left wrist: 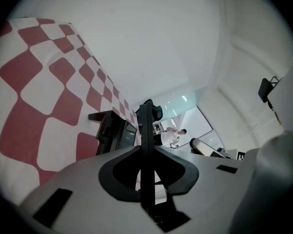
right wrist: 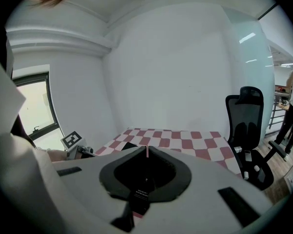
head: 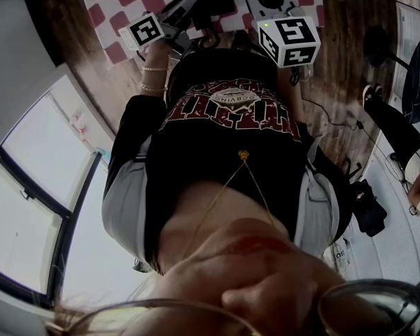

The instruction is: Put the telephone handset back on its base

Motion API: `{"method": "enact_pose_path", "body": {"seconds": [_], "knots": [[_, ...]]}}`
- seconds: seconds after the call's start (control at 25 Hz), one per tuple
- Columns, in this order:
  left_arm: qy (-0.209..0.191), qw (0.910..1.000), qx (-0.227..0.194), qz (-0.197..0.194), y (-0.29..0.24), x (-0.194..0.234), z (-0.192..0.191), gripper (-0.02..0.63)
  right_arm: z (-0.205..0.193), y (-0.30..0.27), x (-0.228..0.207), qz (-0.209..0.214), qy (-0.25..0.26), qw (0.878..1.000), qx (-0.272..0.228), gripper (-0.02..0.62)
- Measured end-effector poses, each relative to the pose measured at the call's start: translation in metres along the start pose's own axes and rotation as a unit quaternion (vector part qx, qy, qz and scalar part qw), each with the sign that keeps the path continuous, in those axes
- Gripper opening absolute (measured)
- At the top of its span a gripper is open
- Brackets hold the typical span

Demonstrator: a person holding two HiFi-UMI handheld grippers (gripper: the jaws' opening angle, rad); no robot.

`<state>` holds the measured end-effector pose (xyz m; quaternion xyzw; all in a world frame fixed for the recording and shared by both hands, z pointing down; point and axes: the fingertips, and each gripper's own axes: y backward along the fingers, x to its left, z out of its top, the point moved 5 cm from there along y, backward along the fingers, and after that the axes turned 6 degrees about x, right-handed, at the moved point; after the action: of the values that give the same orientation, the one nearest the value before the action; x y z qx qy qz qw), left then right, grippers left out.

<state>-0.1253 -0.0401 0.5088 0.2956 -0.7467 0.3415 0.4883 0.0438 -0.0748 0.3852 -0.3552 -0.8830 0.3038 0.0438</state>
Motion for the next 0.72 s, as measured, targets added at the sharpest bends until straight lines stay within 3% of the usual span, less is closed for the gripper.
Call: {"method": "enact_pose_path", "body": {"seconds": [0.32,0.72], "knots": [[0.021,0.9995,-0.005,0.022,0.003,0.018,-0.003,0.081,-0.002,0.001,0.0,0.001,-0.005,1.0,0.001,0.029],[0.019,0.9989,0.0,0.043,-0.001,0.037,-0.005,0.081,-0.005,0.004,-0.003,-0.007,-0.007,1.0,0.004,0.029]]}}
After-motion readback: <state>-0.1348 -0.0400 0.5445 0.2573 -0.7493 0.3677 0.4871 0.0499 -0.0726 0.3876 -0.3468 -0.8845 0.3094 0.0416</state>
